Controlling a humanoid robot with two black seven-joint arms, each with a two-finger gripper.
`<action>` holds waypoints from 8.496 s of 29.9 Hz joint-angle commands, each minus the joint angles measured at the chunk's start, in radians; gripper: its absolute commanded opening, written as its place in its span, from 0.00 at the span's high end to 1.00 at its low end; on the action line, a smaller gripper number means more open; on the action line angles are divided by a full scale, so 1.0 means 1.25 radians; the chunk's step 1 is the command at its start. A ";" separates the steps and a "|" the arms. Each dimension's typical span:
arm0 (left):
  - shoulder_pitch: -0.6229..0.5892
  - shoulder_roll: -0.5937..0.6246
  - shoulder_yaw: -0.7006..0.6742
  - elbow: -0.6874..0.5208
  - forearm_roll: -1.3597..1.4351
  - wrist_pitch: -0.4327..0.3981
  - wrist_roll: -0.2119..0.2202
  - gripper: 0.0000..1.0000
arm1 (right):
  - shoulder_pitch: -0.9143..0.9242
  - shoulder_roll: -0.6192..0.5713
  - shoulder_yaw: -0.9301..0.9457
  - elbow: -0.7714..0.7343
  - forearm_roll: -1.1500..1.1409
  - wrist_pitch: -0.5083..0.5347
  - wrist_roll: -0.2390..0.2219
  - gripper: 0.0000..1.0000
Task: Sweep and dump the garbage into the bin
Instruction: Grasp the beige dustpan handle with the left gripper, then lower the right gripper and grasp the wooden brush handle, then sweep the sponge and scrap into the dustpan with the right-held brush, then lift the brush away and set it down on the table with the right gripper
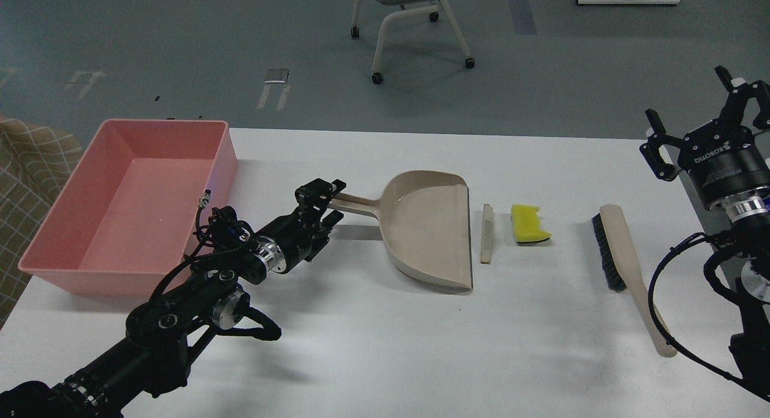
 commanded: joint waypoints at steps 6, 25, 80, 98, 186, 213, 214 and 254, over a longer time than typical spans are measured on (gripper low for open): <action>-0.007 0.001 0.035 0.001 0.002 0.015 -0.021 0.75 | 0.000 0.000 0.000 -0.001 0.000 0.000 0.000 0.00; -0.034 0.045 0.068 -0.011 0.003 0.027 -0.044 1.00 | -0.009 -0.138 -0.039 0.012 -0.067 0.001 0.000 0.00; -0.018 0.065 0.085 -0.032 0.076 0.027 -0.136 1.00 | -0.473 -0.351 -0.259 0.523 -1.070 -0.090 -0.131 0.63; -0.015 0.066 0.086 -0.031 0.078 0.027 -0.136 1.00 | -0.460 -0.341 -0.258 0.519 -1.059 -0.088 -0.091 1.00; -0.032 0.039 0.101 -0.031 0.064 0.090 -0.156 1.00 | -0.416 -0.357 -0.119 0.411 -0.946 0.001 -0.063 1.00; -0.045 0.044 0.094 -0.032 0.064 0.091 -0.156 1.00 | -0.381 -0.331 -0.186 0.433 -0.957 0.001 -0.065 0.86; -0.045 0.044 0.094 -0.032 0.064 0.091 -0.156 1.00 | -0.381 -0.331 -0.186 0.433 -0.956 0.001 -0.065 0.83; -0.045 0.054 0.094 -0.032 0.064 0.091 -0.156 1.00 | -0.233 -0.232 -0.004 0.459 -0.768 0.001 -0.072 0.38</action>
